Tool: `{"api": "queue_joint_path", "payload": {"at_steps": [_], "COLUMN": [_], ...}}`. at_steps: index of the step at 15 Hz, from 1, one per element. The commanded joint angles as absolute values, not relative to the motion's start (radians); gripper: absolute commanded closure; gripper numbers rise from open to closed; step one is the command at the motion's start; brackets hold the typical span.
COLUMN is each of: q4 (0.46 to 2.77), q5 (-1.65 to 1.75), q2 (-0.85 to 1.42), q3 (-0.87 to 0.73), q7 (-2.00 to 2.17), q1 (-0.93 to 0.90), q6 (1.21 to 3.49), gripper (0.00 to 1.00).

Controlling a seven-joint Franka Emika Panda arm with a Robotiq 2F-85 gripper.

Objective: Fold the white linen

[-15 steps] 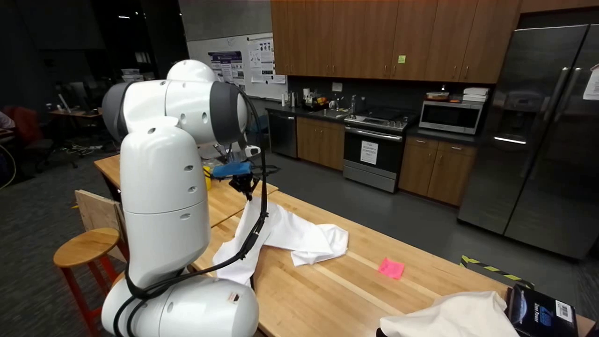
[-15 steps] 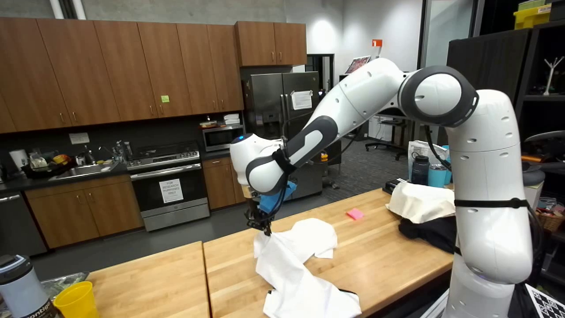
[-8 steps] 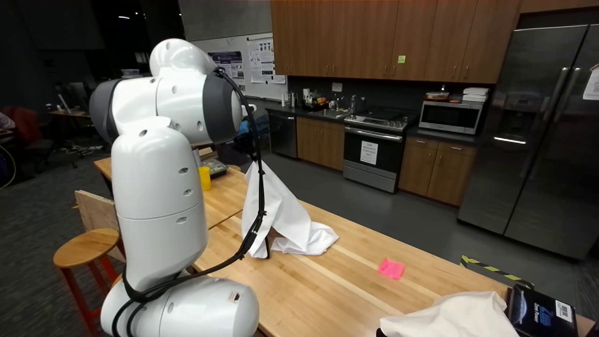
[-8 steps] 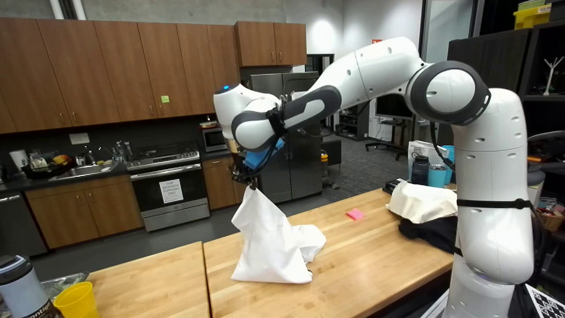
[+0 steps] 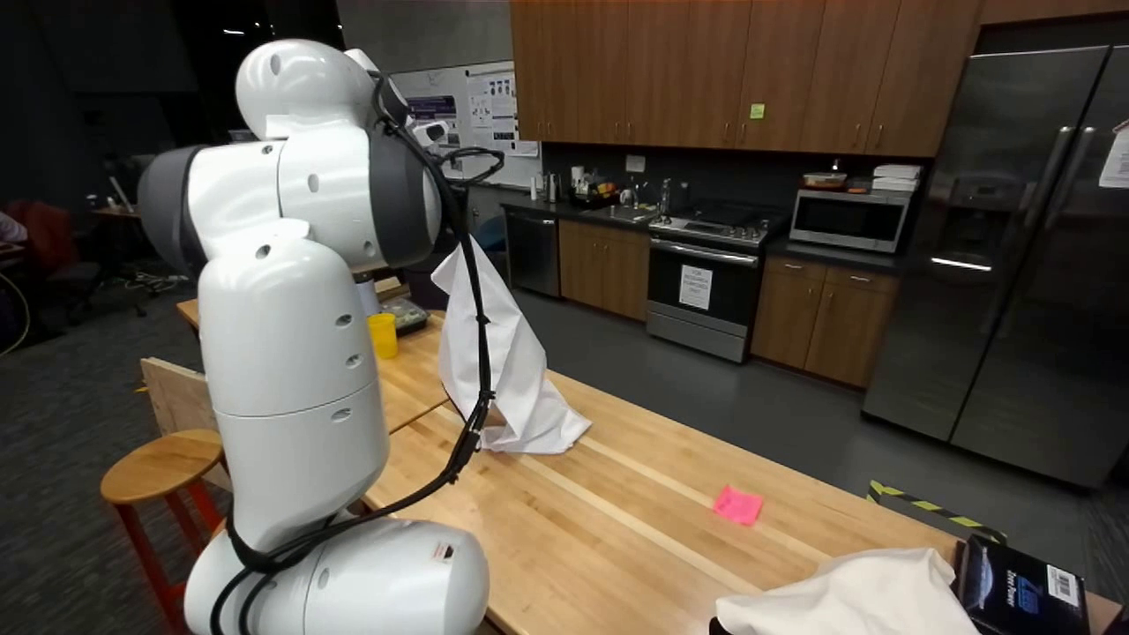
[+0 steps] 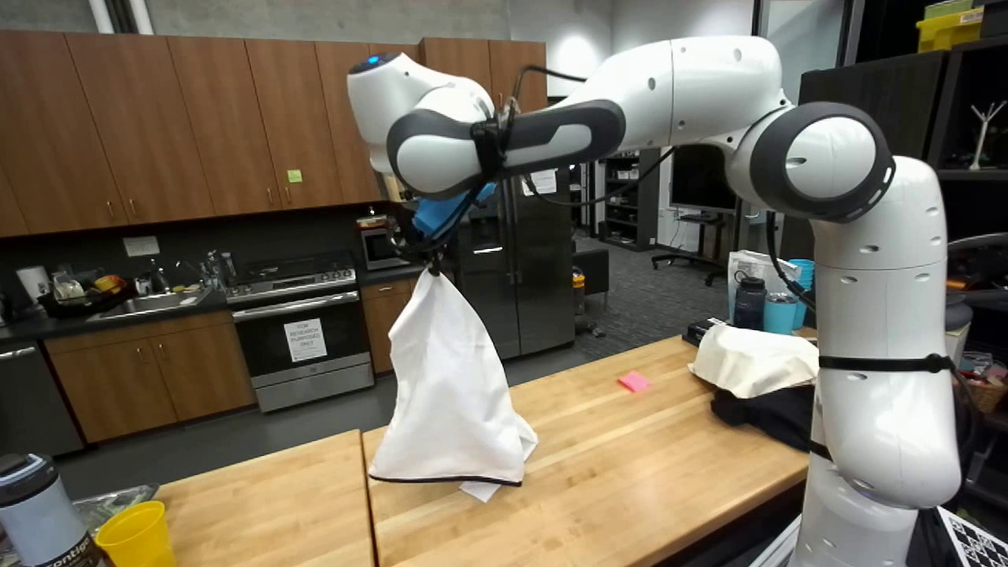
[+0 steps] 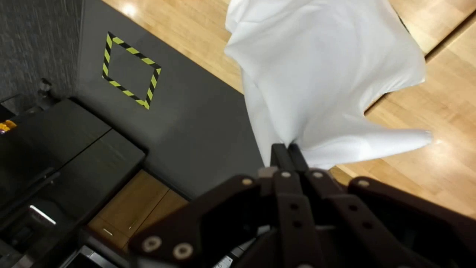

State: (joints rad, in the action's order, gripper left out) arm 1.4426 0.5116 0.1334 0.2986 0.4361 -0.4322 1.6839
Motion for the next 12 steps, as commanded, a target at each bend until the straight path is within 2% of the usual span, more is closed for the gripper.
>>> {"api": "queue_joint_path", "payload": {"at_steps": [1, 9, 12], "q4": [1.272, 1.1, 1.148], "q5": [0.556, 0.544, 0.528], "q2": [0.208, 0.289, 0.258], "q3": [0.331, 0.294, 0.281], "q7": [0.43, 0.423, 0.449], "q1": [-0.486, -0.524, -0.467], "q6": [1.583, 1.575, 1.582], "gripper": [1.0, 1.0, 1.0]}}
